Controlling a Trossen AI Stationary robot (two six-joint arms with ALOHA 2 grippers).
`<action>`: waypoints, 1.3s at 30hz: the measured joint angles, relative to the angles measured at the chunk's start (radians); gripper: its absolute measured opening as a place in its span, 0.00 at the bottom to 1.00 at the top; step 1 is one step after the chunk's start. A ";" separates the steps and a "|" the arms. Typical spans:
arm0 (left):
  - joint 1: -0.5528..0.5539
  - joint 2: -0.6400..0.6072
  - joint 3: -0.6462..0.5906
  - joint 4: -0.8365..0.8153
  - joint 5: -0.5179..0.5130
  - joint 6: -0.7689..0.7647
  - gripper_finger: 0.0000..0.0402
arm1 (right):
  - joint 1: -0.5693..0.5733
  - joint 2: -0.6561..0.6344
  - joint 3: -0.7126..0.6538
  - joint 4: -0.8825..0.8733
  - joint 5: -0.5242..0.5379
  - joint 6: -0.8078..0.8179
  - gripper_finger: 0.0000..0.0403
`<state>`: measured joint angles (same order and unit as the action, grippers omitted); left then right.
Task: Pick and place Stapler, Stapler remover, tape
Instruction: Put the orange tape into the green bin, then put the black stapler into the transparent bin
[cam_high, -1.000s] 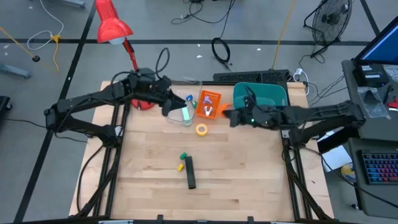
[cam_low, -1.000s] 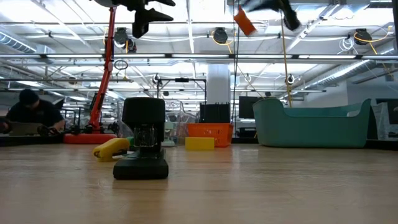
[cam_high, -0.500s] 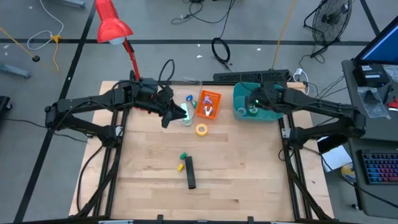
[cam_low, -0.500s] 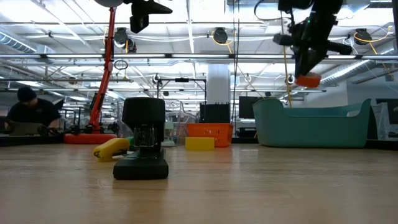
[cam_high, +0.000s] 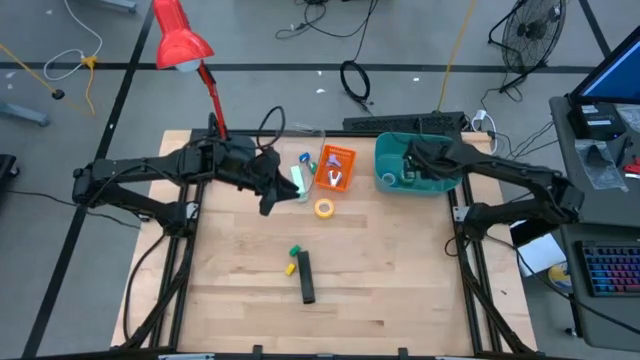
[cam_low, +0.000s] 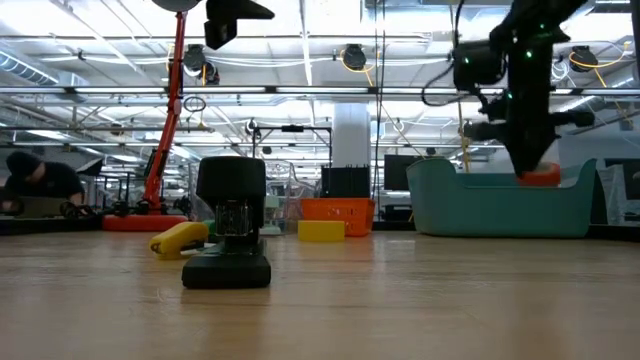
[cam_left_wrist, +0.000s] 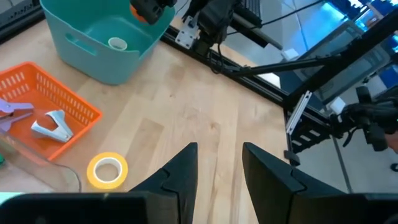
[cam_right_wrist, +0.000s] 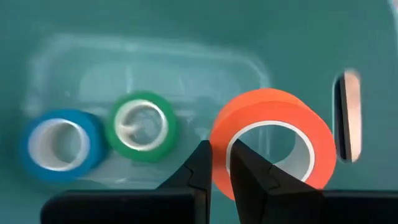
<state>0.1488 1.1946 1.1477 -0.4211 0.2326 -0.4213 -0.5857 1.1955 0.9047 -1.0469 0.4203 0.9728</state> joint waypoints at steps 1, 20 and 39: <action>-0.004 0.000 0.000 -0.004 -0.004 0.000 0.32 | -0.006 -0.001 -0.020 0.003 -0.005 0.002 0.07; -0.027 0.000 0.000 -0.011 -0.026 -0.009 0.32 | -0.017 -0.004 -0.249 0.196 -0.129 0.001 0.18; -0.027 0.000 0.000 -0.009 -0.086 -0.006 0.32 | -0.016 -0.159 -0.145 0.571 -0.197 -0.192 0.40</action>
<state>0.1219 1.1946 1.1477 -0.4306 0.1463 -0.4274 -0.6022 1.0364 0.7596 -0.4755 0.2234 0.7811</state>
